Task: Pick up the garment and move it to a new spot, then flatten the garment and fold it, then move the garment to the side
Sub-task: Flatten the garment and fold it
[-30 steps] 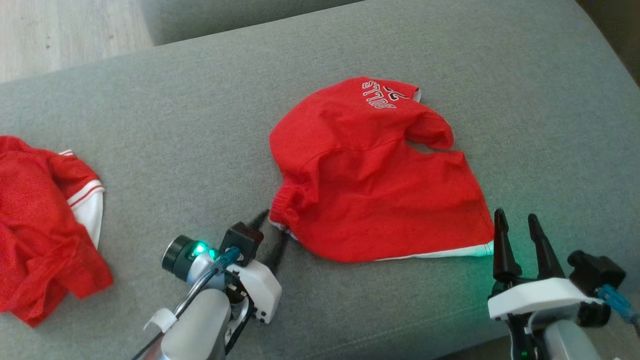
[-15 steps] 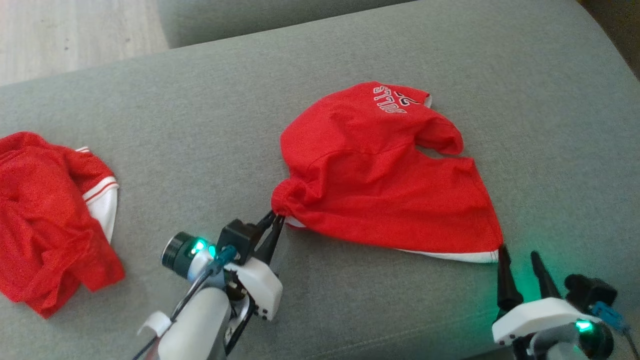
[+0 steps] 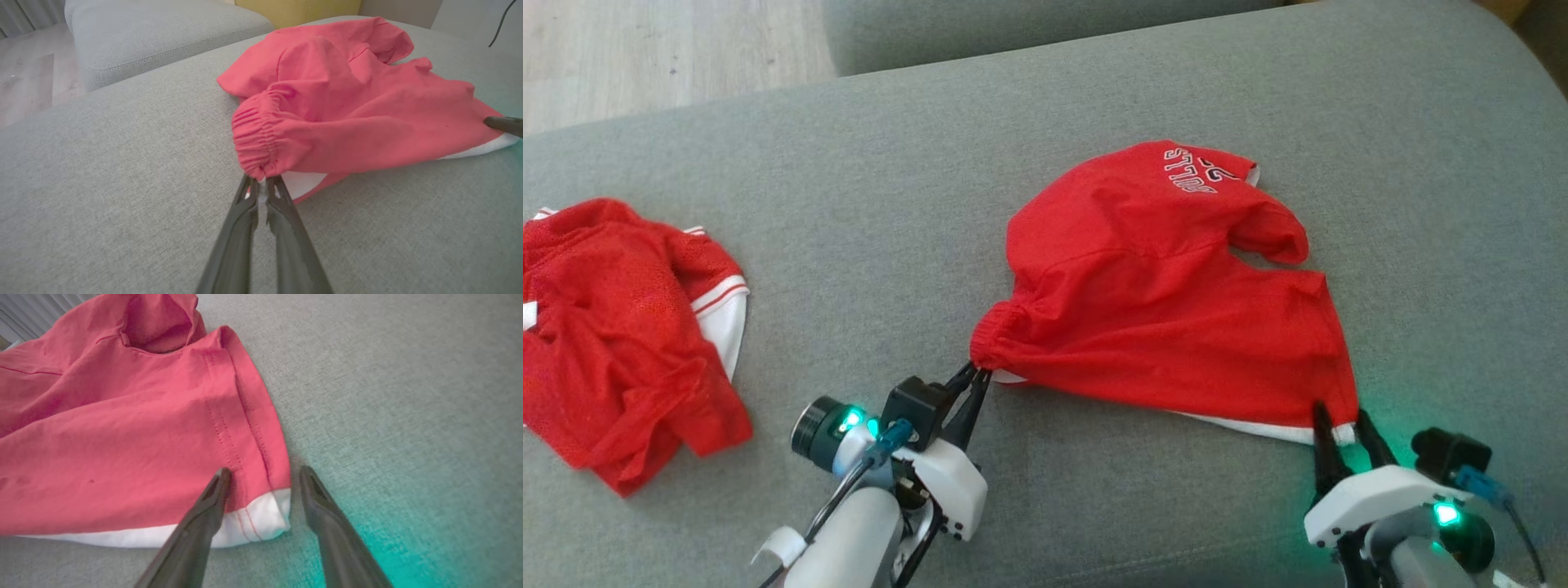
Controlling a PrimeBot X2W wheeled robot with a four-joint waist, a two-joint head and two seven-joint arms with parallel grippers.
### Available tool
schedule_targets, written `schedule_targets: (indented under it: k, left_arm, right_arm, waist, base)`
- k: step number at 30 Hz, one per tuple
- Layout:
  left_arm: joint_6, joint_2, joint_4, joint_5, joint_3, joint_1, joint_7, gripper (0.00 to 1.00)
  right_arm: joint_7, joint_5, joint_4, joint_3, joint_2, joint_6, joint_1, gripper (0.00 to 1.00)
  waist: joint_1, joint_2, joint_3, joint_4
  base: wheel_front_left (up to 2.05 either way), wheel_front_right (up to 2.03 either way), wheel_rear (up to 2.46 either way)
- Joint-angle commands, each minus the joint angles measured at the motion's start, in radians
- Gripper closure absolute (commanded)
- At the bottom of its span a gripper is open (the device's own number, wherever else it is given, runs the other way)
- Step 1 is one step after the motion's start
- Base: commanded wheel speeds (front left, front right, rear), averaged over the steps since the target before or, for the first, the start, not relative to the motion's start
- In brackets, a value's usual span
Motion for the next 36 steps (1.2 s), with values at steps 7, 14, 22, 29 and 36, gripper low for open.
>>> schedule_targets:
  k: [7,14,22,29,36]
  left_arm:
    - [0.023,0.027,-0.018,0.002,0.037,-0.041,-0.005,1.0]
    - [0.036,0.048,-0.031,-0.006,0.058,-0.06,-0.005,1.0]
    - [0.005,0.071,-0.048,-0.023,0.065,-0.123,-0.002,1.0]
    - [-0.039,0.096,-0.12,-0.08,0.087,-0.288,0.064,1.0]
    - [-0.046,0.117,-0.241,-0.147,0.14,-0.413,0.119,1.0]
  right_arm:
    - [-0.005,0.026,0.032,0.084,-0.002,-0.001,-0.05,1.0]
    - [-0.027,0.03,-0.094,0.095,-0.002,-0.001,-0.066,1.0]
    - [0.017,0.002,-0.302,0.07,-0.002,-0.001,-0.102,1.0]
    - [0.136,-0.033,-0.531,0.05,-0.004,-0.001,-0.21,1.0]
    - [0.22,-0.048,-0.721,0.032,-0.01,-0.001,-0.311,1.0]
  waist:
    - [0.0,0.0,-0.013,0.006]
    - [0.0,0.0,-0.066,-0.002]
    - [0.0,0.0,-0.123,0.002]
    - [0.0,0.0,-0.164,0.014]
    - [0.0,0.0,-0.197,0.017]
  base:
    - [0.0,0.0,0.0]
    - [0.0,0.0,0.0]
    - [0.0,0.0,0.0]
    - [0.0,0.0,0.0]
    - [0.0,0.0,0.0]
